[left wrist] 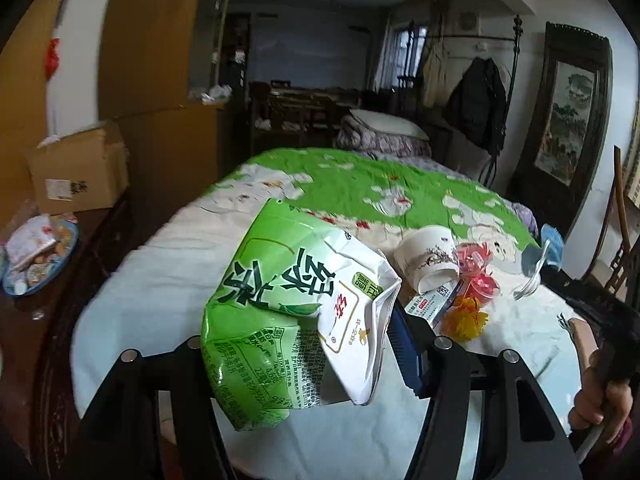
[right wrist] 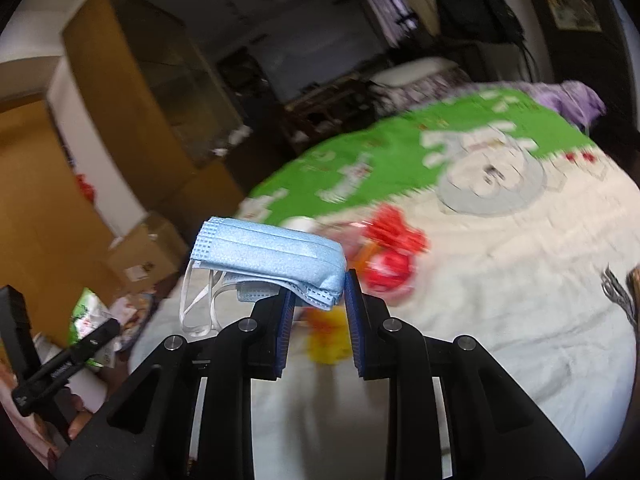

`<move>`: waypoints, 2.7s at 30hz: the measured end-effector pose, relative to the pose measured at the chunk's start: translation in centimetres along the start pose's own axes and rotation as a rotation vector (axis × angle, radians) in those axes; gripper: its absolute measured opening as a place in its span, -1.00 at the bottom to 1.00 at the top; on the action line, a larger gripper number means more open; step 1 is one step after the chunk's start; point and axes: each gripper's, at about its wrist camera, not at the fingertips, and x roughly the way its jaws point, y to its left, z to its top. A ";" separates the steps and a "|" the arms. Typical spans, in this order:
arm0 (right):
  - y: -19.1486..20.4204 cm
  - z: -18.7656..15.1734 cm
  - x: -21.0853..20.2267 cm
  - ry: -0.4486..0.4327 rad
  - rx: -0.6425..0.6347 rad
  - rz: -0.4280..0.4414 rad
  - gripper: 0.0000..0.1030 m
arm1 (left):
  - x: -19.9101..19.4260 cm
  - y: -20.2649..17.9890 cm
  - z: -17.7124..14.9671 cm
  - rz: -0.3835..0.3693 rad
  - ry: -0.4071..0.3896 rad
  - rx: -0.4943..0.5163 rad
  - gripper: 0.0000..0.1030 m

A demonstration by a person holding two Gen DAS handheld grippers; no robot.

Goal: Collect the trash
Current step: 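Carry packet and masks to the red wastebasket and release both, then bring both tools back over the bed toward the white paper cup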

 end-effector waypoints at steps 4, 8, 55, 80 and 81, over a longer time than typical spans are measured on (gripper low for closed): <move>3.2 -0.1 -2.3 -0.016 -0.038 0.074 -0.49 | -3.9 1.2 -0.6 0.038 -0.035 -0.009 0.21; 6.6 -0.9 -4.0 -0.007 -0.090 0.151 -0.49 | -7.2 3.4 -2.2 0.080 -0.038 -0.036 0.22; 28.4 -23.1 12.9 0.763 -0.515 0.317 -0.04 | -7.1 28.0 -19.2 0.497 0.270 -0.527 0.89; 15.7 -10.3 1.1 0.344 -0.292 0.247 0.29 | -9.7 5.8 -8.1 0.386 0.065 -0.008 0.89; 14.7 -9.7 0.8 0.329 -0.282 0.234 0.30 | -9.4 4.8 -7.9 0.375 0.064 0.012 0.89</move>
